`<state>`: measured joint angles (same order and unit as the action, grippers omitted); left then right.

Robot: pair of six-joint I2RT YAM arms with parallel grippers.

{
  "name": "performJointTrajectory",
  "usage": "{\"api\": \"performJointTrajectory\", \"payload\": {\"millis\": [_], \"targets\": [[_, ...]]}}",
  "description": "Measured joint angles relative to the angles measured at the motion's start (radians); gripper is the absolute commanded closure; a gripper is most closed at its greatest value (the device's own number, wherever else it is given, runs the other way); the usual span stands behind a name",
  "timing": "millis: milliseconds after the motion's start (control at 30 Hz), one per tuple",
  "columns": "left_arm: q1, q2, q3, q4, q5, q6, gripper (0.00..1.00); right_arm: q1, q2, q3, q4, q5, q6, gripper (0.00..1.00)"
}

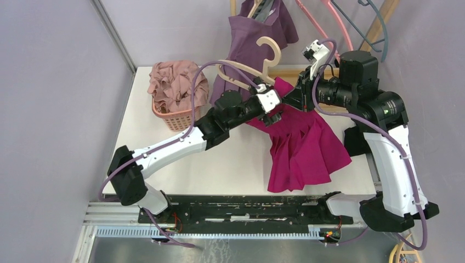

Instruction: Remove the skirt from the hanger

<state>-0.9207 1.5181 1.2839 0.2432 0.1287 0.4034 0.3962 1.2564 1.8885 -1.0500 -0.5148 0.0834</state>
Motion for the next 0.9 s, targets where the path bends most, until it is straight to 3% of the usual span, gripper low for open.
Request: {"api": "performJointTrajectory", "payload": {"millis": [100, 200, 233, 333, 367, 500, 900], "targets": [[-0.006, 0.016, -0.006, 0.045, -0.042, 0.041, 0.01, -0.002, 0.003, 0.0, 0.003, 0.004, -0.004, 0.99], [-0.009, 0.017, -0.016, 0.083, -0.07, 0.075, 0.14, -0.002, 0.003, 0.006, 0.008, 0.004, -0.01, 0.99], [-0.011, 0.017, -0.016, 0.094, -0.085, 0.1, 0.26, -0.002, 0.003, 0.008, 0.011, 0.004, -0.01, 0.99], [-0.013, 0.017, -0.02, 0.102, -0.106, 0.156, 0.8, -0.002, 0.003, 0.01, 0.008, 0.004, -0.013, 0.99], [-0.013, 0.018, -0.021, 0.099, -0.112, 0.177, 0.93, -0.002, 0.003, 0.011, 0.002, 0.005, -0.018, 0.99], [-0.026, 0.028, -0.027, 0.076, -0.099, 0.264, 0.97, 0.0, 0.006, 0.011, 0.002, 0.004, -0.051, 0.99], [-0.03, 0.034, -0.005, 0.044, -0.12, 0.321, 0.97, -0.001, 0.006, 0.011, 0.011, 0.009, -0.074, 0.99]]}}
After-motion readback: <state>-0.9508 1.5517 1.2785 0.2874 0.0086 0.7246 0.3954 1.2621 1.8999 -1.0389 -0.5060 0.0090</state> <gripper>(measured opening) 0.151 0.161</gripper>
